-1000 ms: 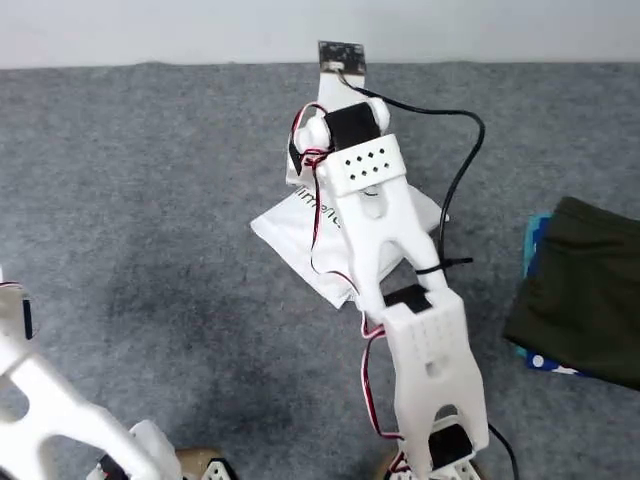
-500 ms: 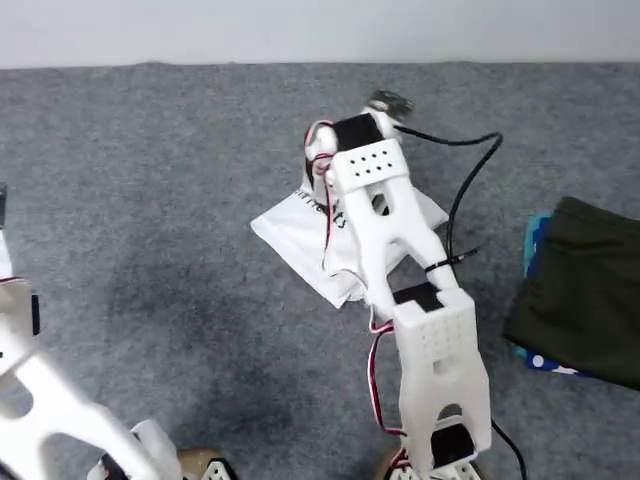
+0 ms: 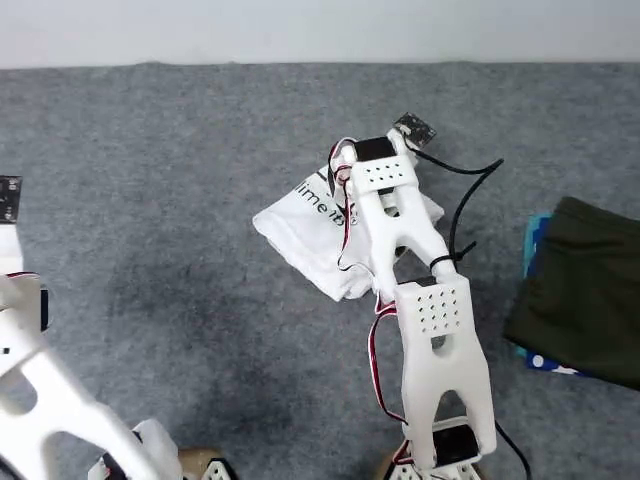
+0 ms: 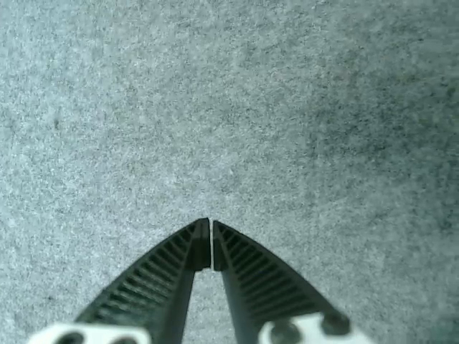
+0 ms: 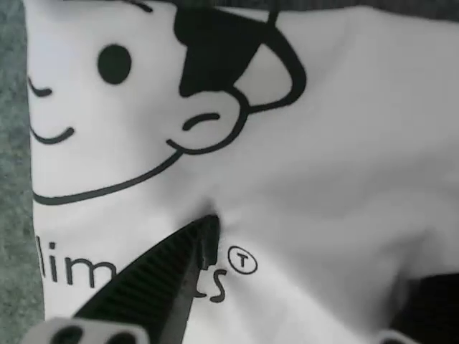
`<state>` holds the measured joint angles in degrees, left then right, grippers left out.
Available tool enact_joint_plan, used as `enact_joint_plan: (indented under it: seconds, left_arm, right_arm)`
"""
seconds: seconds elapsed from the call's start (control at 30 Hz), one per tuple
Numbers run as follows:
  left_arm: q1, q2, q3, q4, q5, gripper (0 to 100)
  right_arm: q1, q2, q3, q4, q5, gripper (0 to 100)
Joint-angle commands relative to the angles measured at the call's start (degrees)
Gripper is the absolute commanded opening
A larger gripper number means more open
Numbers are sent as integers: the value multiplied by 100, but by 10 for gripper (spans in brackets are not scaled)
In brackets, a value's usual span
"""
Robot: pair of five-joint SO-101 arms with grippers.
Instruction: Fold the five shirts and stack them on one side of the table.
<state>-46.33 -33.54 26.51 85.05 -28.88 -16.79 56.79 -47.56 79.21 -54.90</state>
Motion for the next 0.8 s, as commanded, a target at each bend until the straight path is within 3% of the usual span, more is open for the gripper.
enact_joint_plan:
  seconds: [0.0,0.23,0.4,0.63,0.77]
  left_arm:
    - [0,-167,-277,44,-18,14]
    - [0,-167,-277,123,-18,14]
    - [18,-167,-277,123,-9,14]
    - [18,-167,-277,123,-9,14]
    - [26,-167,-277,193,-9,14]
  right_arm:
    - [84,198,18,57,-70,279]
    - [277,198,-53,426,-26,4]
    - [453,84,-246,1007,88,9]
    - [523,-514,-1327,2396,1196,9]
    - [822,-1147,-1213,2369,1978,8]
